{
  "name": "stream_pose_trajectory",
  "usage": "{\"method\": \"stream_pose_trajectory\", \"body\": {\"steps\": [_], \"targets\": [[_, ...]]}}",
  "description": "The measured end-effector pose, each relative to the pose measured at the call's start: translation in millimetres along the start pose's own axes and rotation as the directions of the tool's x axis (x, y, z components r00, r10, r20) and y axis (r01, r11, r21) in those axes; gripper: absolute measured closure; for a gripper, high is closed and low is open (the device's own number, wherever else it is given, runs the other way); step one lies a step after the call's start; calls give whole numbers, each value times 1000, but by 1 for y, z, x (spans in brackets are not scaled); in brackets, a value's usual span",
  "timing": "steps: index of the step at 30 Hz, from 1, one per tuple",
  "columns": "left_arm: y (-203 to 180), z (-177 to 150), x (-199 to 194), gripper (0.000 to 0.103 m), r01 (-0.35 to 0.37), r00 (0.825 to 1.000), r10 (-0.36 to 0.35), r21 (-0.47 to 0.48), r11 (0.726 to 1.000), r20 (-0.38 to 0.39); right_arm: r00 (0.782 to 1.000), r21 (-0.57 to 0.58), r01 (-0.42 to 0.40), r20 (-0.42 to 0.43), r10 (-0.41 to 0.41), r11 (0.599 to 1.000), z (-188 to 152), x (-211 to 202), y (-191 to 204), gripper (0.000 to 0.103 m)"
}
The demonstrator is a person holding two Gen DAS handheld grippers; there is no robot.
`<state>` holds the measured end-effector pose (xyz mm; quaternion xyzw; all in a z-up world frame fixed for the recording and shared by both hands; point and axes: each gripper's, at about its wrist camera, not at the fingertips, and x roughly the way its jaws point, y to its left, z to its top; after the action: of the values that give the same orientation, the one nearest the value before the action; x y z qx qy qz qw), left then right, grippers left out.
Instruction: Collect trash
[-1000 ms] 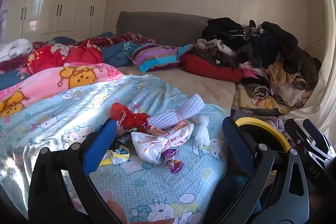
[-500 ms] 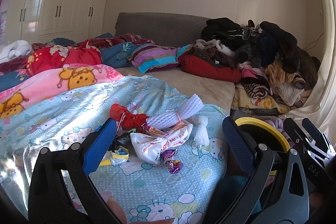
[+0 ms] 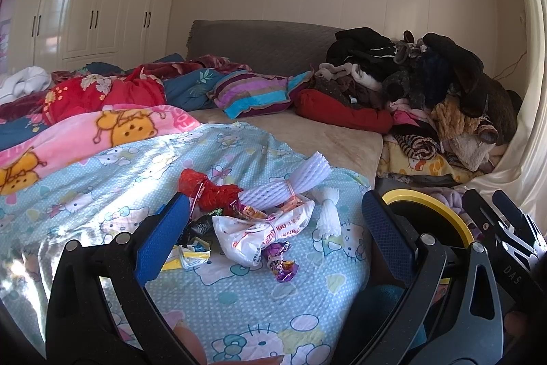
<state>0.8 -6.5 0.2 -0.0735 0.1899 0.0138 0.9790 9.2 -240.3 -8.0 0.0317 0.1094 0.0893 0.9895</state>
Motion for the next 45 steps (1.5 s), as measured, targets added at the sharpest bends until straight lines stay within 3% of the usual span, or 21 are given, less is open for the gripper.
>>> {"method": "stream_pose_trajectory", "body": {"steps": [16, 25, 39, 45], "targets": [[0, 0, 1, 11, -1, 1000, 1, 1, 1000, -2, 1000, -1, 0, 0, 0, 1000, 1, -1, -1, 5], [28, 2, 4, 11, -19, 1000, 19, -51, 999, -13, 1000, -10, -25, -15, 25, 1000, -2, 11, 5, 5], [87, 7, 10, 11, -121, 993, 120, -123, 985, -16, 977, -42, -197, -91, 193, 979, 4, 43, 44, 5], [109, 15, 26, 11, -109, 994, 107, -96, 989, -26, 963, -44, -245, -127, 238, 969, 9, 64, 56, 5]]}}
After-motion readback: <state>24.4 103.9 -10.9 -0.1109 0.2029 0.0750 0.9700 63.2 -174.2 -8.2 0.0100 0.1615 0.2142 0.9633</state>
